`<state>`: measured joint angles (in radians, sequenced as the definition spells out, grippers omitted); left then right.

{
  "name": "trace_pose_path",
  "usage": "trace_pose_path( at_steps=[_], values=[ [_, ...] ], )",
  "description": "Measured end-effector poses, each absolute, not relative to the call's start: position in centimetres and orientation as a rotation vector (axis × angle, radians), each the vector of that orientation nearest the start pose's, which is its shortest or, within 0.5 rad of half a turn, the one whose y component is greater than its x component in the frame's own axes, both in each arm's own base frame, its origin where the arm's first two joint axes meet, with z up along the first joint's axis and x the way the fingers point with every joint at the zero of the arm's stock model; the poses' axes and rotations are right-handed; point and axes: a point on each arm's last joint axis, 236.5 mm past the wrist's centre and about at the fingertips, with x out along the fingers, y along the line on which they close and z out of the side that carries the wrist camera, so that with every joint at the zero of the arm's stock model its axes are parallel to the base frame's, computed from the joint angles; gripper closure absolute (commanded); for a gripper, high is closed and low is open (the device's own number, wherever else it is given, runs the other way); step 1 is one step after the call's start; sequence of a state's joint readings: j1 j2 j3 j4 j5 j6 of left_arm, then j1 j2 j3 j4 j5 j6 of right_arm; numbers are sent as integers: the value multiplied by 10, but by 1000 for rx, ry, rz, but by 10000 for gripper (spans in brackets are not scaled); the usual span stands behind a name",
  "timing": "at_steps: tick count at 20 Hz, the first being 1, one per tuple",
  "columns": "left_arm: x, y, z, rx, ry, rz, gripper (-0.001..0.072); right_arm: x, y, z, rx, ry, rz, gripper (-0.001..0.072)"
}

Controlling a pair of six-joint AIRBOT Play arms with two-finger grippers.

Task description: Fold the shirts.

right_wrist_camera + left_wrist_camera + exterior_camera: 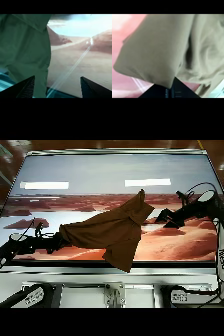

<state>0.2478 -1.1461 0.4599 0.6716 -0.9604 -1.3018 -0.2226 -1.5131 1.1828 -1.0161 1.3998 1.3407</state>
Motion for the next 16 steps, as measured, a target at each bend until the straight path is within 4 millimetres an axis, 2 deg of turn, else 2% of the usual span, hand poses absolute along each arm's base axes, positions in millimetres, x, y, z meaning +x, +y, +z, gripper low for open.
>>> trace_pose_path(
  at_steps=[4,5,10,11,12,13,14,15,16],
  values=[
    [264,-89,-84,-866,1377,-221,664,323,72,-66,610,1641,362,36],
    [263,-89,-81,-850,1378,-233,664,319,80,-73,609,1651,364,70],
    [263,-84,-67,-797,1347,-258,665,309,113,-99,592,1681,354,70],
    [263,-83,-64,-792,1336,-259,664,308,120,-105,593,1689,351,100],
    [264,-82,-61,-785,1327,-262,664,307,128,-108,599,1697,356,212],
    [264,-82,-58,-779,1316,-265,664,307,134,-113,603,1697,355,287],
    [265,-81,-55,-771,1306,-268,664,308,139,-117,605,1698,350,325],
    [266,-81,-52,-760,1291,-272,664,309,145,-120,603,1692,352,326],
    [268,-80,-48,-748,1277,-277,664,310,151,-121,607,1687,355,385]
  ],
)
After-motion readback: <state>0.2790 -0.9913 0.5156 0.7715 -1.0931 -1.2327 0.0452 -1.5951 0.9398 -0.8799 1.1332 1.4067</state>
